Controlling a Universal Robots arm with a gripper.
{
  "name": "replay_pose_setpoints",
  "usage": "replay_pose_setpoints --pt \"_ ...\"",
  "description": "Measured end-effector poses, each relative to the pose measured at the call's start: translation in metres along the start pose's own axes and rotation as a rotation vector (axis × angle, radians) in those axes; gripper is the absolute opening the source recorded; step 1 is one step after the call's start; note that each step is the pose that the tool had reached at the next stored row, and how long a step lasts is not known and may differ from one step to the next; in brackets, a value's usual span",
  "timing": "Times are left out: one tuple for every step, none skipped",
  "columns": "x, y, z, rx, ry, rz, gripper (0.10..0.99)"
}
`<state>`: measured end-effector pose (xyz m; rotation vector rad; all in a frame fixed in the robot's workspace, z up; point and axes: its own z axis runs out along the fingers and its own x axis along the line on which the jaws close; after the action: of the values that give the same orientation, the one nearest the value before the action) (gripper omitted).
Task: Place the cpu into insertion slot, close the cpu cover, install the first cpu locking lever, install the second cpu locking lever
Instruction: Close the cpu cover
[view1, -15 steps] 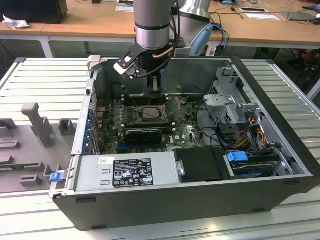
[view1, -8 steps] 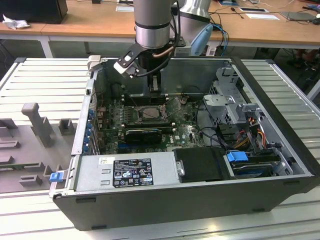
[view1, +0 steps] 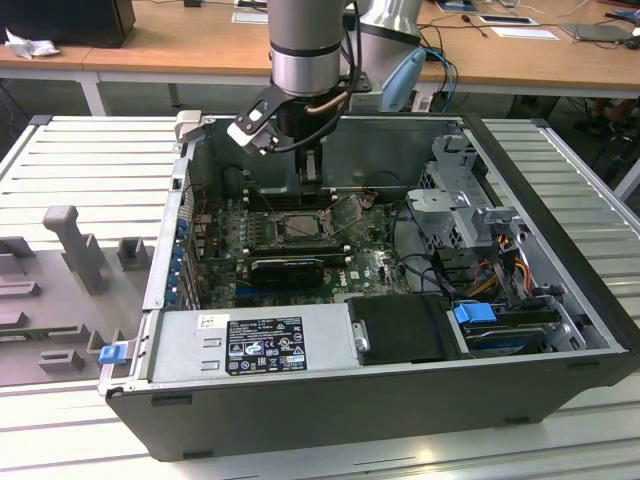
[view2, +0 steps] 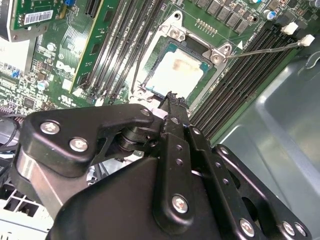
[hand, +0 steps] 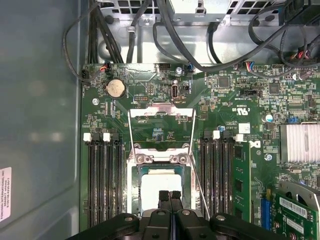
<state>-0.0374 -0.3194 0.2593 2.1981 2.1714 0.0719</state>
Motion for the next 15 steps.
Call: replay_pose_setpoints --pt "0.0 0.0004 -0.0002 0.0 -0.0001 0.0 0.106" --pt "0.0 0.0008 -0.0005 0.0 -0.0001 0.0 0.106" --pt "0.0 0.0011 -0.0008 0.0 -0.0001 0.0 0.106" --pt "0.0 0.0013 -0.001 0.0 -0.0001 0.0 0.106" --pt "0.0 0.0014 -0.0012 0.0 0.0 0.0 0.106" --pt "0.0 0.0017 -0.0015 0.0 0.0 0.0 0.106" --pt "0.0 0.002 -0.0024 0.001 -0.0003 0.0 0.106" --pt "0.0 0.0026 -0.0032 0.001 -0.0001 0.0 0.106" --pt "0.0 0.0029 -0.0043 0.001 -0.0001 0.0 0.106" --pt "0.0 0.0031 -0.0071 0.001 0.0 0.0 0.106" --pt "0.0 0.0032 -0.0091 0.001 -0.0001 0.0 0.106" --pt "0.0 0.0034 -0.0109 0.001 0.0 0.0 0.106" --pt "0.0 0.0035 -0.0132 0.001 0.0 0.0 0.106" --pt "0.0 0.0036 -0.0145 0.001 0.0 0.0 0.106" --pt "0.0 0.0039 -0.0157 0.001 -0.0001 0.0 0.106"
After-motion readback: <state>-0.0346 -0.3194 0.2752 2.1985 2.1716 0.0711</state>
